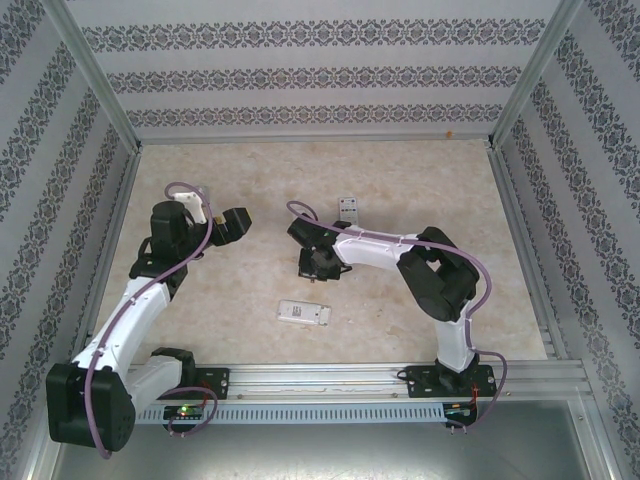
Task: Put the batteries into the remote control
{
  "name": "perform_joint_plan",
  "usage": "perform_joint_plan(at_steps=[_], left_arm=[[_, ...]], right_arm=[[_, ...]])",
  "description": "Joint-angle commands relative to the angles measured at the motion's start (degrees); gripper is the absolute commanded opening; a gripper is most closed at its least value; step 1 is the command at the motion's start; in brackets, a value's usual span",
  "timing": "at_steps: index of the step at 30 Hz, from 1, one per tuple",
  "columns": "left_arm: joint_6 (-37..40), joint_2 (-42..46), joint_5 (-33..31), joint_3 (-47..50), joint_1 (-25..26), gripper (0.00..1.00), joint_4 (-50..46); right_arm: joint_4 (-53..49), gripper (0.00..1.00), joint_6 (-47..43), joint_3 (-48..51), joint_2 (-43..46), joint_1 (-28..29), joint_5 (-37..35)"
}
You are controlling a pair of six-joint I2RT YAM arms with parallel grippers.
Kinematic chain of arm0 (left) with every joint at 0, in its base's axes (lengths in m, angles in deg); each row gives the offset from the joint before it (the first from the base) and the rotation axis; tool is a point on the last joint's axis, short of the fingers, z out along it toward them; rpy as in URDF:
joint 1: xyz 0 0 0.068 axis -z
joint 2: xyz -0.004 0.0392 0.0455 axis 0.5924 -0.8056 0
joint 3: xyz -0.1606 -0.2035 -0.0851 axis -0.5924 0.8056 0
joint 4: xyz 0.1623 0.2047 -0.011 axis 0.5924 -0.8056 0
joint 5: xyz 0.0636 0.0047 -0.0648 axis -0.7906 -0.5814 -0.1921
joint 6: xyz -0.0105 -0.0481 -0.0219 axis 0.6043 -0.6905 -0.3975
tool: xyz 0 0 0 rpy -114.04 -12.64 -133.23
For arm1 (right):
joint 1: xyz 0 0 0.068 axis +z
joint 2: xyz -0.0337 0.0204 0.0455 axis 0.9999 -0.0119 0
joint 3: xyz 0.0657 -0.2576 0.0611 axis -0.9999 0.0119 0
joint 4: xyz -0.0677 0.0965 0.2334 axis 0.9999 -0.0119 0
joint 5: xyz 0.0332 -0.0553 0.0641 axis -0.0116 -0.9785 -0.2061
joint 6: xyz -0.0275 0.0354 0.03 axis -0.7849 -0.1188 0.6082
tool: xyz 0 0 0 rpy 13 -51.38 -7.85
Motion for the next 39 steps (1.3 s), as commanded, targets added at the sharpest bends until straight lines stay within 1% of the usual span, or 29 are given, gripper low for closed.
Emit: perform_joint_plan(at_steps=[1, 4, 7, 10, 12, 16, 18, 21, 27, 34, 35, 39], left_arm=[[-6.03, -0.92, 3.79, 2.32, -0.35, 1.00, 5.15], [-8.89, -0.38, 4.72, 4.03, 0.37, 1.00, 5.78], [-9.61, 0.34, 5.09, 5.99, 2.35, 1.00, 6.36], [-8.79, 1.08, 5.41, 6.92, 4.41, 1.00, 4.42], [-7.77, 2.17, 5.48, 7.59, 5.71, 1.00, 2.77], [-5.78, 4.02, 4.97, 9.24, 8.88, 1.00, 1.40], [-5.72, 3.99, 5.07, 10.39, 10.22, 1.00, 2.37], [-5.85, 3.58, 5.34, 10.56, 11.48, 1.00, 2.48], [-7.03, 2.90, 4.92, 11.39, 11.79, 1.00, 5.01], [-6.57, 2.31, 5.10, 11.13, 11.73, 1.00, 4.89], [-6.47, 2.22, 5.10, 11.13, 11.74, 1.00, 4.85], [-6.28, 1.88, 5.00, 10.88, 11.71, 1.00, 4.74]], right_arm=[[-1.66, 0.10, 0.89, 2.05, 4.73, 0.55, 0.18], [-2.22, 0.10, 3.92, 5.92, 12.35, 1.65, 0.59], [-0.54, 0.11, 9.78, 13.06, 20.48, 4.85, 0.42], [1.92, 0.13, 15.17, 18.71, 24.42, 7.91, 1.09], [1.75, 0.14, 16.56, 19.67, 24.71, 9.59, 2.08], [1.23, 0.15, 18.54, 21.01, 25.23, 12.89, -0.13], [2.62, 0.15, 19.26, 22.37, 24.78, 13.24, -0.64], [2.56, 0.15, 18.24, 21.48, 23.19, 13.30, -1.62], [2.91, 0.16, 16.98, 20.30, 19.72, 13.29, -1.75], [3.58, 0.16, 16.87, 19.55, 16.33, 13.25, -1.28], [3.73, 0.17, 16.97, 19.50, 16.02, 13.28, -0.91], [3.43, 0.26, 17.07, 19.24, 15.90, 13.37, -0.46]])
